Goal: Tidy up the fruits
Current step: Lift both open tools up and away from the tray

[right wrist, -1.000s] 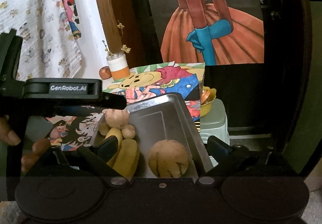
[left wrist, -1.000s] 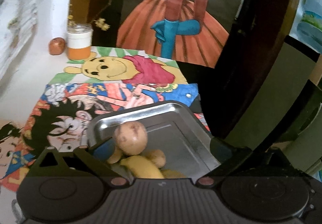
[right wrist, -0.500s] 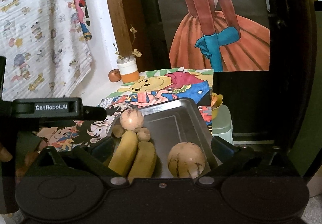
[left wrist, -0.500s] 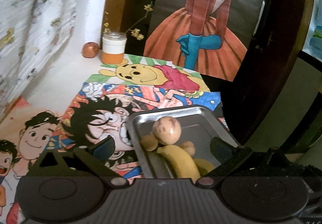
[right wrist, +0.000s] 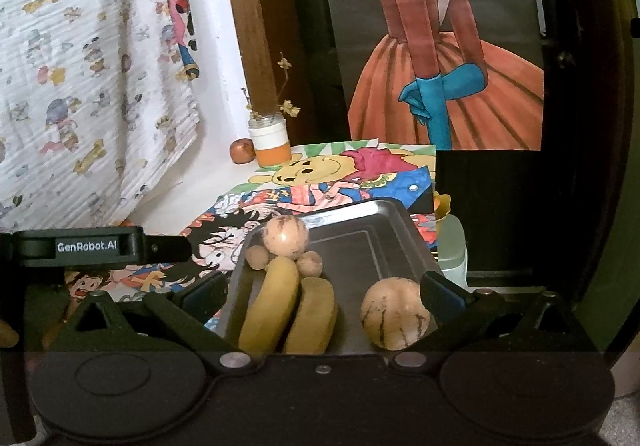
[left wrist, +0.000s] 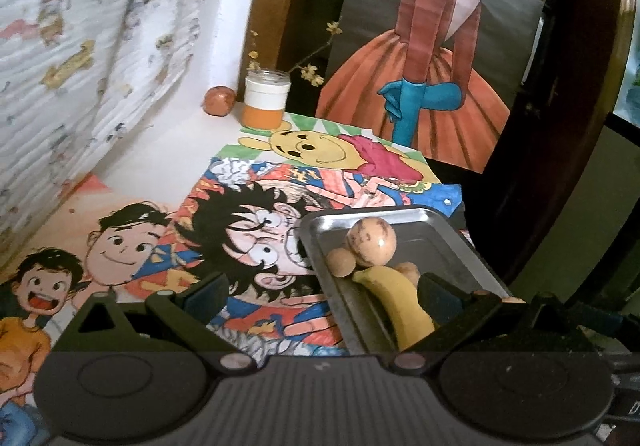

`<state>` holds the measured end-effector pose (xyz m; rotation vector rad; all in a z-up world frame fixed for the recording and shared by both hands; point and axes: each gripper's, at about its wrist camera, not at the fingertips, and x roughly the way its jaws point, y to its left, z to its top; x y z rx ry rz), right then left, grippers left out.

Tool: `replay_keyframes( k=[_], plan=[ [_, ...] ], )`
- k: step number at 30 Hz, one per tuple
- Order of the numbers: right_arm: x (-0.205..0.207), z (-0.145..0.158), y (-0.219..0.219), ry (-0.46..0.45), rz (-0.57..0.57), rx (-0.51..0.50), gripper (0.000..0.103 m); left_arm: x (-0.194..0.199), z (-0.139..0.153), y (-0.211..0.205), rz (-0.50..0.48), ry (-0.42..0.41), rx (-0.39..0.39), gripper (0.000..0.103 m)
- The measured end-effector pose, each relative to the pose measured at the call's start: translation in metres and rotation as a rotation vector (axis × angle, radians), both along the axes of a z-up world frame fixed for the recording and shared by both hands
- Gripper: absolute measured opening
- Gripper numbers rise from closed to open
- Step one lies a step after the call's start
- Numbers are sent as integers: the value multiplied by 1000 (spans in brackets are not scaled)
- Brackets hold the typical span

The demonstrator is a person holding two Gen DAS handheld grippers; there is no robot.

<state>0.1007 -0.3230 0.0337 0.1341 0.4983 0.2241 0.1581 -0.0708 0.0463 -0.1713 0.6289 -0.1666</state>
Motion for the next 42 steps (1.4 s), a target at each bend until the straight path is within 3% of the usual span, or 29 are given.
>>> replay_keyframes(
  k=[27,42],
  plan=[
    [-46,9,21,-64,18,-1,102,-74,2,32,69,-105,34,103],
    [-83,-6,30,-106,15,-23,102,-119,-11,49,100,-173,65,103]
  ],
)
